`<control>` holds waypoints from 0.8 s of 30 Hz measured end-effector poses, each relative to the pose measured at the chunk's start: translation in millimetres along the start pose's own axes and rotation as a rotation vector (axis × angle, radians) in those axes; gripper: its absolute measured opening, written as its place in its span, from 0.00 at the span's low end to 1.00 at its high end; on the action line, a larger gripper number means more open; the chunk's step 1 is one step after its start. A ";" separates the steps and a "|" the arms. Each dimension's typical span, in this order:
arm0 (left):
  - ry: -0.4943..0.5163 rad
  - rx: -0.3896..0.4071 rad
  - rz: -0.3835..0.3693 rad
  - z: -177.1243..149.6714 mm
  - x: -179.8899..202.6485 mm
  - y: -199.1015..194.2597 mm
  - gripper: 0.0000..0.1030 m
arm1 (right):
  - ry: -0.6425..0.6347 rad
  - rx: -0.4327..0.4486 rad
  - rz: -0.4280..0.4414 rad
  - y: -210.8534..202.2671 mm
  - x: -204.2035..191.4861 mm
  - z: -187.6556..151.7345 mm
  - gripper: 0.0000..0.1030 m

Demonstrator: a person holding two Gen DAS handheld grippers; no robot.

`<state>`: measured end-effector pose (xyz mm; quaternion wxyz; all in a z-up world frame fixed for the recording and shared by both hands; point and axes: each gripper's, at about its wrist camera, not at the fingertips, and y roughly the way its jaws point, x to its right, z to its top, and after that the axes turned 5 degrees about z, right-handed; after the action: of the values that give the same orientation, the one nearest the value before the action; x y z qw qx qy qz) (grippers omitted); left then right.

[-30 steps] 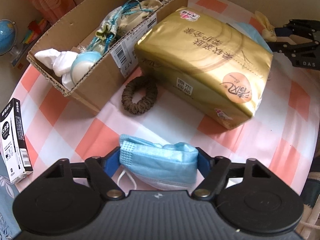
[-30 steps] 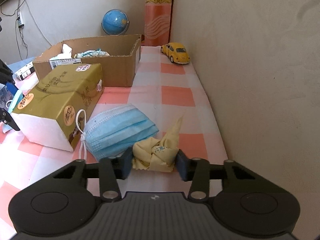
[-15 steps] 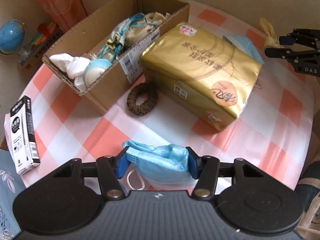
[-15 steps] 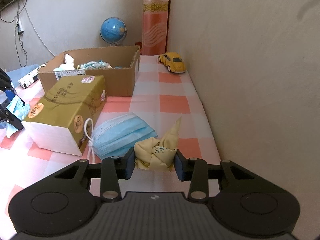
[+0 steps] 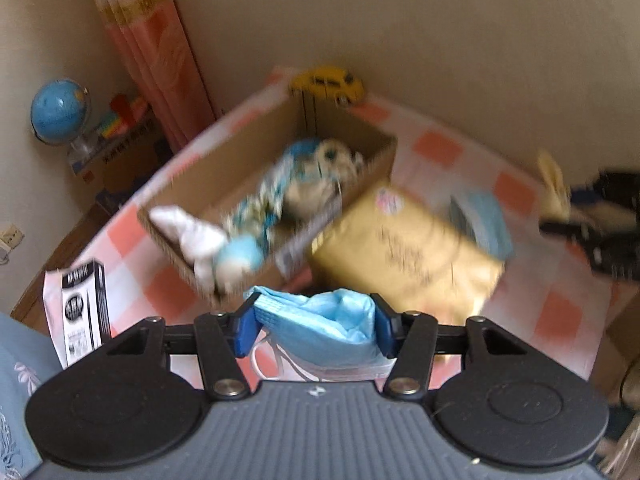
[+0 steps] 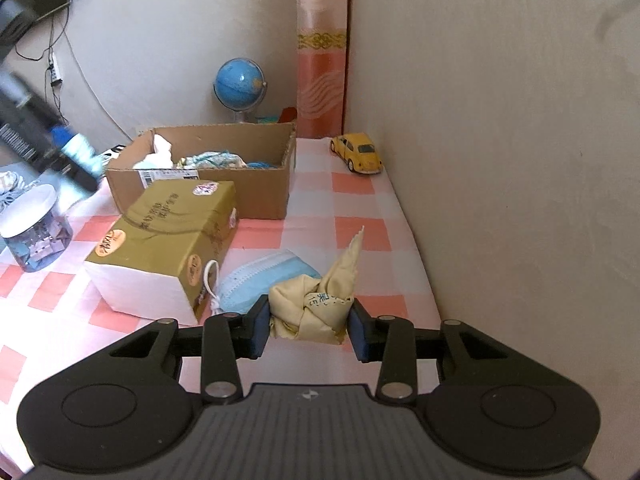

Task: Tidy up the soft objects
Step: 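Carry the blue mask into the box and open the left tool while the right tool holds the cloth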

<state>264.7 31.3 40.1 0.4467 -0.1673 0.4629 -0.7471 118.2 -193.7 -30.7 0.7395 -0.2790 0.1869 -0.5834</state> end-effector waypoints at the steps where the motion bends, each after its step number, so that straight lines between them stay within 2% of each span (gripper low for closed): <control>1: -0.009 0.008 0.003 8.1 -0.5 2.5 0.53 | -0.001 0.003 0.003 -0.9 -0.5 0.2 0.43; 10: -0.169 0.048 0.059 79.8 -23.0 38.6 0.53 | 0.012 0.014 0.008 -0.9 6.4 -1.5 0.43; 17: -0.376 0.019 0.102 101.1 -46.2 75.3 0.54 | 0.020 0.018 0.012 2.8 15.6 -1.4 0.43; 18: -0.405 0.012 0.109 101.8 -49.0 80.1 0.59 | 0.019 0.019 0.015 3.3 16.5 -1.5 0.43; 19: -0.433 0.012 0.125 102.2 -51.6 83.9 0.68 | 0.019 0.018 0.017 3.8 17.2 -1.7 0.43; 21: -0.463 0.008 0.163 101.1 -53.3 88.5 0.77 | 0.019 0.017 0.018 4.7 18.5 -2.2 0.43; 24: -0.451 0.008 0.174 100.1 -52.6 88.9 0.83 | 0.021 0.015 0.020 5.3 20.4 -2.4 0.43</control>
<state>405.3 5.0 25.4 0.6021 -0.2876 0.3611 -0.6514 125.8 -213.1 -34.9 0.7454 -0.2654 0.1932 -0.5802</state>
